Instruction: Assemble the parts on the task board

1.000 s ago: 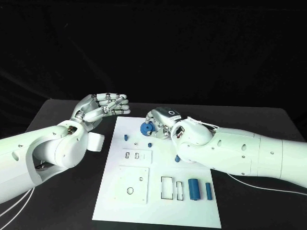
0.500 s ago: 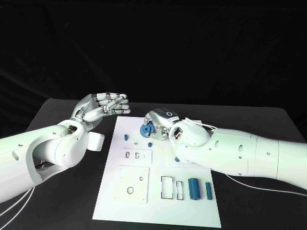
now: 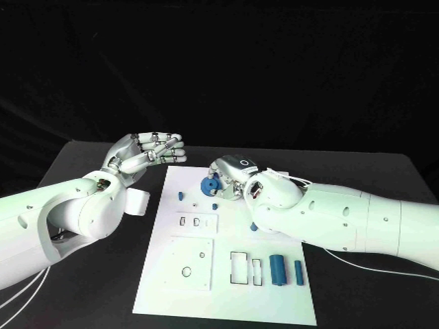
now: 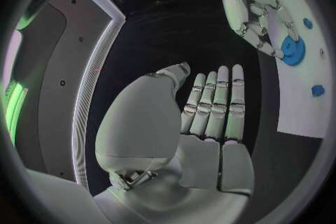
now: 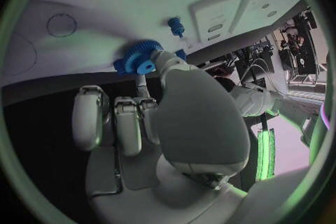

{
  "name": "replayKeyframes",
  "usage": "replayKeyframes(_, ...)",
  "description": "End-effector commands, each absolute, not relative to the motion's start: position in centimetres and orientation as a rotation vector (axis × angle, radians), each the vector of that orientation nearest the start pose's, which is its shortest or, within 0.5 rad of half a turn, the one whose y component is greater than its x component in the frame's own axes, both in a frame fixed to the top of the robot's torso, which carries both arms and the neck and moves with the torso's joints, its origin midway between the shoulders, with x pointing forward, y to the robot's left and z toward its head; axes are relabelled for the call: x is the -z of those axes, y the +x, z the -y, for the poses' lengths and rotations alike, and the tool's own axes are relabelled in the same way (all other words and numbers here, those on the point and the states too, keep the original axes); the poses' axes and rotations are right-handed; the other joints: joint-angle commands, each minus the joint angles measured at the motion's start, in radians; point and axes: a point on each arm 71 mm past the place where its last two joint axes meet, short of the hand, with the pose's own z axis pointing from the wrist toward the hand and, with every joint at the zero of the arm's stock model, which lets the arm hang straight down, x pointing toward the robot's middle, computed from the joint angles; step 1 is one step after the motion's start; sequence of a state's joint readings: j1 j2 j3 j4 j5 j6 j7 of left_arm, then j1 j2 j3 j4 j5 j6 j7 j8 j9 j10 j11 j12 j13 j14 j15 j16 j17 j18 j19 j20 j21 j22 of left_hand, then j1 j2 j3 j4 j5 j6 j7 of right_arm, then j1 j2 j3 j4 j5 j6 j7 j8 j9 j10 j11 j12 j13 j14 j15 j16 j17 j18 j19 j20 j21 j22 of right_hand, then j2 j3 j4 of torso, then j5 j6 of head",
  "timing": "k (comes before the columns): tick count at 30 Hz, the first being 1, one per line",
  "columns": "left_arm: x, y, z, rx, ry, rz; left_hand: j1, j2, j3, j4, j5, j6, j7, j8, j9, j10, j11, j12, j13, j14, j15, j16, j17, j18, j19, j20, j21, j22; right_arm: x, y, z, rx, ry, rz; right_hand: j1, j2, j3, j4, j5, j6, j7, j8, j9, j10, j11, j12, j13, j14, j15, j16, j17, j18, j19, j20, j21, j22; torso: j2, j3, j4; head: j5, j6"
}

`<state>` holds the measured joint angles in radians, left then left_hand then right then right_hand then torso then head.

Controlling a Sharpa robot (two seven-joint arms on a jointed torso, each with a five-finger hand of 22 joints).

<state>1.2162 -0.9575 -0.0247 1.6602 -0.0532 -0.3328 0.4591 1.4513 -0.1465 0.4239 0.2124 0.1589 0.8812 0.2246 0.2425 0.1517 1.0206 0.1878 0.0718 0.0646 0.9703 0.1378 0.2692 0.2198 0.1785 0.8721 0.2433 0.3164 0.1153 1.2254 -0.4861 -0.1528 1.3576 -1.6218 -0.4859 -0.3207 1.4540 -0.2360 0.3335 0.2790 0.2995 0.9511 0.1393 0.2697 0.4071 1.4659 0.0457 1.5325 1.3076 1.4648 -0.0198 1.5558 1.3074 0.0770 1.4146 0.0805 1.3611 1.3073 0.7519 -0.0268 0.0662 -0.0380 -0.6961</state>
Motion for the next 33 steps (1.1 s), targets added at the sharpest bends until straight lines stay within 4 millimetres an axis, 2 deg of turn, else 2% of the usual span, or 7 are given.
replayKeyframes(1, 14.7, 46.7, -22.3, 1.615, -0.992, -1.344, -0.009, -0.001, 0.005, 0.001, -0.004, -0.008, 0.020, -0.003, -0.001, 0.003, 0.001, -0.005, 0.001, 0.000, 0.005, -0.003, 0.001, 0.004, 0.001, 0.007, -0.003, -0.001, 20.7, 49.2, 7.2, -0.588, -0.261, -1.542, -0.016, -0.005, 0.006, 0.003, -0.013, 0.004, -0.009, -0.006, 0.001, 0.070, 0.002, -0.008, 0.213, 0.095, -0.002, 0.004, 0.207, -0.012, 0.001, 0.003, -0.003, 0.011, 0.000, 0.0000, -0.0003, -0.001, 0.001)
replayKeyframes(3, 14.7, 46.7, -22.3, 1.615, -0.993, -1.344, -0.010, -0.001, 0.005, 0.001, -0.004, -0.008, 0.020, -0.004, -0.001, 0.003, 0.001, -0.005, 0.001, 0.000, 0.005, -0.004, 0.001, 0.004, 0.001, 0.007, -0.003, -0.001, 20.7, 49.2, 7.2, -0.594, -0.257, -1.539, -0.034, -0.016, 0.000, 0.004, -0.065, -0.036, 0.005, -0.033, -0.007, 0.057, 0.013, -0.025, 0.195, 0.095, 0.007, 0.004, 0.205, -0.012, -0.002, 0.010, -0.008, 0.008, 0.000, 0.0003, -0.0007, -0.001, 0.001)
replayKeyframes(5, 14.7, 46.7, -22.4, 1.614, -0.993, -1.344, -0.010, -0.001, 0.005, 0.001, -0.004, -0.008, 0.020, -0.004, -0.001, 0.003, 0.001, -0.005, 0.001, 0.000, 0.005, -0.004, 0.001, 0.004, 0.001, 0.007, -0.003, -0.001, 20.7, 49.2, 7.2, -0.599, -0.255, -1.539, -0.049, -0.020, -0.024, 0.004, -0.073, -0.095, 0.022, -0.075, -0.019, 0.050, 0.030, -0.033, 0.187, 0.094, 0.022, 0.003, 0.203, -0.012, -0.004, 0.022, -0.010, 0.008, 0.000, 0.0004, -0.0004, -0.001, 0.001)
replayKeyframes(9, 14.8, 46.7, -22.4, 1.614, -0.993, -1.344, -0.010, -0.001, 0.005, 0.001, -0.004, -0.008, 0.020, -0.004, -0.001, 0.003, 0.001, -0.005, 0.001, 0.000, 0.005, -0.004, 0.001, 0.004, 0.001, 0.007, -0.003, -0.001, 20.7, 49.2, 7.2, -0.605, -0.252, -1.543, -0.069, 0.009, -0.150, 0.010, -0.062, -0.112, 0.034, -0.112, -0.023, 0.044, 0.042, -0.039, 0.181, 0.094, 0.035, 0.004, 0.203, -0.010, -0.004, 0.038, -0.012, 0.011, 0.000, 0.0003, 0.0013, -0.002, 0.000)
replayKeyframes(15, 14.8, 46.7, -22.4, 1.612, -0.994, -1.343, -0.010, -0.001, 0.006, 0.001, -0.004, -0.009, 0.020, -0.004, -0.002, 0.003, 0.001, -0.006, 0.001, -0.001, 0.005, -0.005, 0.001, 0.004, 0.000, 0.007, -0.003, -0.001, 20.8, 49.3, 7.5, -0.607, -0.240, -1.568, -0.122, 0.043, -0.210, 0.015, -0.055, -0.085, 0.031, -0.115, -0.019, 0.048, 0.040, -0.034, 0.186, 0.095, 0.034, 0.005, 0.207, -0.011, -0.001, 0.039, -0.010, 0.018, 0.000, 0.0001, -0.0002, -0.002, 0.001)
replayKeyframes(22, 14.8, 46.7, -22.5, 1.611, -0.994, -1.343, -0.010, -0.001, 0.006, 0.001, -0.004, -0.009, 0.020, -0.004, -0.002, 0.003, 0.001, -0.006, 0.001, -0.001, 0.005, -0.005, 0.001, 0.004, 0.000, 0.007, -0.003, -0.001, 21.1, 49.3, 7.8, -0.608, -0.234, -1.600, -0.169, 0.078, -0.210, 0.014, -0.056, -0.052, 0.020, -0.107, -0.014, 0.056, 0.031, -0.025, 0.195, 0.096, 0.027, 0.006, 0.212, -0.012, 0.003, 0.033, -0.006, 0.025, 0.000, 0.0004, 0.0009, -0.001, 0.000)
replayKeyframes(33, 14.8, 46.8, -22.6, 1.608, -0.994, -1.341, -0.010, -0.001, 0.006, 0.001, -0.004, -0.009, 0.020, -0.004, -0.002, 0.003, 0.001, -0.006, 0.001, -0.001, 0.005, -0.005, 0.001, 0.004, 0.000, 0.007, -0.003, -0.001, 20.6, 49.1, 9.4, -0.625, -0.177, -1.568, -0.187, 0.091, -0.205, 0.013, -0.056, -0.038, 0.015, -0.103, -0.012, 0.059, 0.027, -0.020, 0.200, 0.096, 0.023, 0.006, 0.213, -0.013, 0.006, 0.030, -0.003, 0.030, -0.002, 0.0020, -0.0040, 0.002, 0.005)
